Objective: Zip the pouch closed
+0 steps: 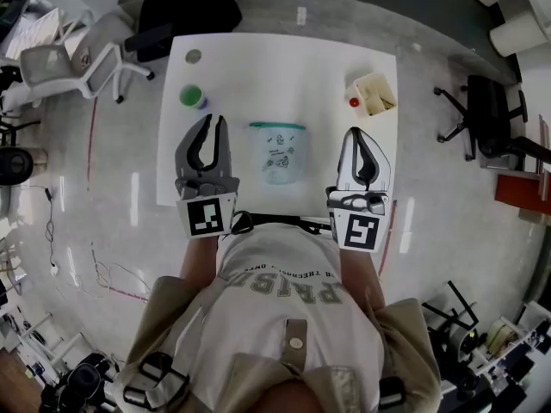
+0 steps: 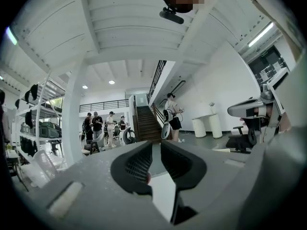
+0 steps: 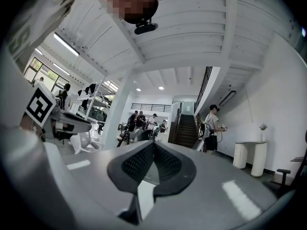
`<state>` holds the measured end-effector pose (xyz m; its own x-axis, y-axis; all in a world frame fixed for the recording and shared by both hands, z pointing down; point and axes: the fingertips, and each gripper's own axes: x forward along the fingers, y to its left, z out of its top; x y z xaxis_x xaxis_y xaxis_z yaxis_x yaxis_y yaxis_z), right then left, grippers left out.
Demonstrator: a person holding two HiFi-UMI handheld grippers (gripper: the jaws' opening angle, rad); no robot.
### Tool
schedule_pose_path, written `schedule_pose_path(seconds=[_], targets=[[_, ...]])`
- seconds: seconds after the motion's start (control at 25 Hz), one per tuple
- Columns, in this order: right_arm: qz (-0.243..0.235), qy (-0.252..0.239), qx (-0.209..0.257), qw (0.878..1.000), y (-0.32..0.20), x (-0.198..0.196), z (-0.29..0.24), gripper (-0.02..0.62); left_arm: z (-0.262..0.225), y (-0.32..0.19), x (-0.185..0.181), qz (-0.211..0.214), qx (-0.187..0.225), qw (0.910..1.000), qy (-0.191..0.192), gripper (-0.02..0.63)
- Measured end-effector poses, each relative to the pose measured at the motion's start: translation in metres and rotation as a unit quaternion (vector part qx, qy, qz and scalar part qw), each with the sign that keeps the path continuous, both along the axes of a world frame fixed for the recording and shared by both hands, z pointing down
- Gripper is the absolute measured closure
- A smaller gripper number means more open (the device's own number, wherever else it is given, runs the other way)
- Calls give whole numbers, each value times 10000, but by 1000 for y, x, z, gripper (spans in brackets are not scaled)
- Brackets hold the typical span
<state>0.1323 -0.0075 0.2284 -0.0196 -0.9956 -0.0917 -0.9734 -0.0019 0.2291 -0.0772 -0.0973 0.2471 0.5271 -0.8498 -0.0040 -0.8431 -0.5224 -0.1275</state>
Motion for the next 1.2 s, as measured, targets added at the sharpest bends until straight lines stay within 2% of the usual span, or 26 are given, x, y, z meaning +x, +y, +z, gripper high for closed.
schedule_pose_path(seconds=[0.28,0.84,1.04,1.2], targets=[[-29,-20,-91,10000,-2,-1,7,594,5,3,-7,-162,29,9999,31,592],[38,-144,-60,9999,-9,1,5,594,7,-1,1,-66,-5,9999,118,592],[275,-273,-171,9991,-17,5,7,598,0,-1,4,26,83,9998,195,592],[267,-330,-136,9990,-23,2,1,598,-2,-1,5,84,100,9997,194,592]])
